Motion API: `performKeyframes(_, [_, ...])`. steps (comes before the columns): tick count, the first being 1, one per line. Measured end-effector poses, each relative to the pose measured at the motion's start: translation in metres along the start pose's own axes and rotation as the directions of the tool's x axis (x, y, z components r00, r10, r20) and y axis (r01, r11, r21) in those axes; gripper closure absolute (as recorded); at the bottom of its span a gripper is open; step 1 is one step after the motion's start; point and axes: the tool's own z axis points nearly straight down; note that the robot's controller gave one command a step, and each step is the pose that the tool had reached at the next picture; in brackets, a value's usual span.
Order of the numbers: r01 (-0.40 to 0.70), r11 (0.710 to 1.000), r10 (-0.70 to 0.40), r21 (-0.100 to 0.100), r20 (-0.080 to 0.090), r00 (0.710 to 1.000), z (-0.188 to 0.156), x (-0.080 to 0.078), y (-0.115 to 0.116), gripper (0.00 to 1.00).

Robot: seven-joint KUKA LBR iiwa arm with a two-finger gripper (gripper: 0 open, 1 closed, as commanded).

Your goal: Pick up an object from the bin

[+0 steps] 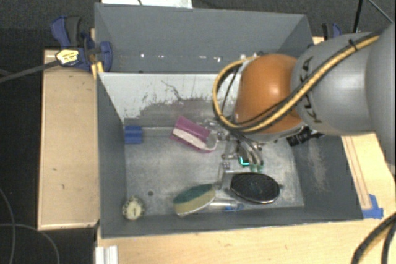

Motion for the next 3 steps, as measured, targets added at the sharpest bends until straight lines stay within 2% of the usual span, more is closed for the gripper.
performKeyframes(1, [0.064, 0.998, -0.064, -0.001, 0.006, 0.998, -0.032, 0.051, 0.038, 0.0])
performKeyframes(2, [0.296, 0.955, -0.296, 0.002, 0.007, 0.955, 0.054, 0.042, 0.028, 0.0])
performKeyframes(3, [0.29, 0.957, -0.29, 0.004, 0.002, 0.957, 0.055, 0.044, 0.026, 1.0])
